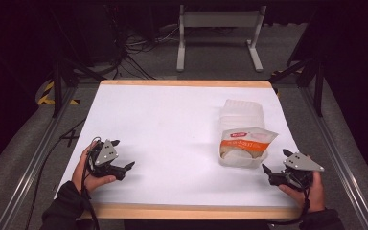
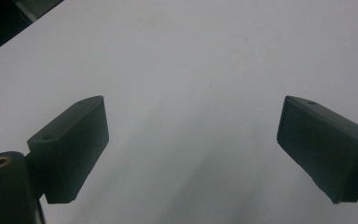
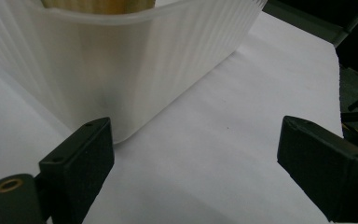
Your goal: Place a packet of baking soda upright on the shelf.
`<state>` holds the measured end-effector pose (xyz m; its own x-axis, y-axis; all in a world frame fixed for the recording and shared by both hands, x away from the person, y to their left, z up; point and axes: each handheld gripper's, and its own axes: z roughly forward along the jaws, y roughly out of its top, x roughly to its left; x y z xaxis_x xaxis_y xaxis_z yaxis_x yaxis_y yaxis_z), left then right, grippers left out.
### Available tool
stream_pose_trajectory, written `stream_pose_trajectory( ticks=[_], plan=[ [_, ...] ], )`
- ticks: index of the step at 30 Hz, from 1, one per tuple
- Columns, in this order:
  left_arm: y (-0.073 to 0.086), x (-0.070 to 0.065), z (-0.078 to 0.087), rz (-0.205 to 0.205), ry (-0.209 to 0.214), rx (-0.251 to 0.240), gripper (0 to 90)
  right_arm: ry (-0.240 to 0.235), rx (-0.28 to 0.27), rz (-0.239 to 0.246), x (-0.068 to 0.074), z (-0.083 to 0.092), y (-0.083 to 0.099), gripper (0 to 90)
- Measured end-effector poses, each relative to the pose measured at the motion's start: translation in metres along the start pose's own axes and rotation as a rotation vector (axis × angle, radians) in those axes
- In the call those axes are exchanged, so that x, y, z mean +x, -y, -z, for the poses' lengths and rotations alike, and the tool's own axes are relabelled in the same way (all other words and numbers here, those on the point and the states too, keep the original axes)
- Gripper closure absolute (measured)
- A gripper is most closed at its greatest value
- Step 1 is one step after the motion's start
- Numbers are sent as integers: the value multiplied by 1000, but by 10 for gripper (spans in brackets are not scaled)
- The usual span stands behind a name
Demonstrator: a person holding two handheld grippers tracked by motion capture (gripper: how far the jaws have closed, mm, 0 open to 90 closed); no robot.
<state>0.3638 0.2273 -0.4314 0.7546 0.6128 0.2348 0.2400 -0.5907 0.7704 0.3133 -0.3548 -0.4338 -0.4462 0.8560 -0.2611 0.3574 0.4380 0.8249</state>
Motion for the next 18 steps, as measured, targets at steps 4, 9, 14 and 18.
stream_pose_trajectory(
  ticks=[4,9,14,18],
  plan=[
    [11,7,5,43,-4,-7,95,1,0,0,0,0,0,116],
    [23,13,14,99,-10,-35,94,4,-1,-1,-1,1,0,115],
    [34,15,22,151,-20,-57,94,6,-3,-1,-1,1,0,116],
    [42,18,28,180,-27,-65,94,5,-4,-8,-2,1,0,115]
  ],
)
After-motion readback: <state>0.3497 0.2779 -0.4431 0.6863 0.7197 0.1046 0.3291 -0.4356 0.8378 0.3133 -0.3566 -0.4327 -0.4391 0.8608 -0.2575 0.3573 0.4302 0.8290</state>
